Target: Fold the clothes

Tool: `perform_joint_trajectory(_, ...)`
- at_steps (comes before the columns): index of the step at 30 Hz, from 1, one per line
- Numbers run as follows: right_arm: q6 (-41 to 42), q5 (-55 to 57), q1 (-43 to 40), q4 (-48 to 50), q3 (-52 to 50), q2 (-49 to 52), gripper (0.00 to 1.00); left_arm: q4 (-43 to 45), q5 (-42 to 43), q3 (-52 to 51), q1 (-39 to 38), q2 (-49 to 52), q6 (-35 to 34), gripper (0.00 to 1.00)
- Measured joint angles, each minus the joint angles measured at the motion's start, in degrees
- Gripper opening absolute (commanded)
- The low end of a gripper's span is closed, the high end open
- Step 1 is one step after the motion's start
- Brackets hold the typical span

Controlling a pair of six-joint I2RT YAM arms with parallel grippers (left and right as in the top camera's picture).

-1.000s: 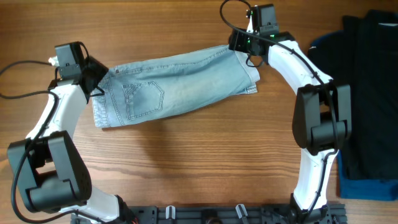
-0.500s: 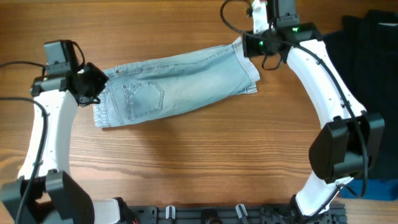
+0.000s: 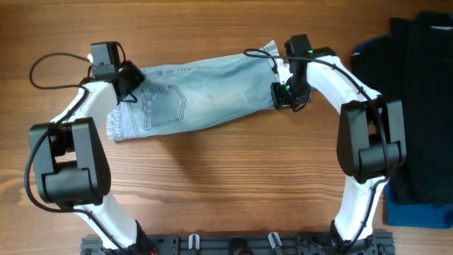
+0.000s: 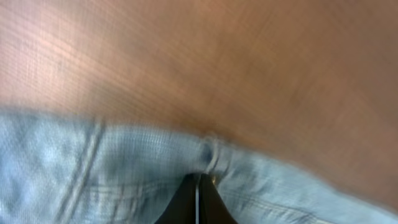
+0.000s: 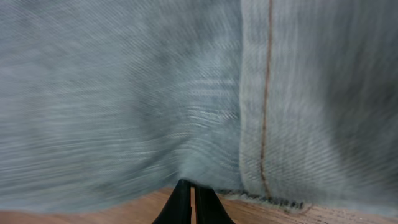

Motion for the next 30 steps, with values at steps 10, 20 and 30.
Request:
perform_joint_trajectory(10,2.2,2.3,0.0,-3.2,0.5,-3.3,0.41,-10.6,-0.8,3.4,-1.4,-13.3,1.2,0.39)
perform_joint_trajectory(20,3.2,3.1,-7.0,-1.2,1.8,-6.8,0.47,-29.2,-0.5,5.7,10.4,-13.3,10.7,0.63)
perform_joint_trajectory(30,3.2,3.1,-7.3,-0.9,1.8,-6.8,0.47,-18.8,13.8,5.6,15.2,0.6,20.9,0.44)
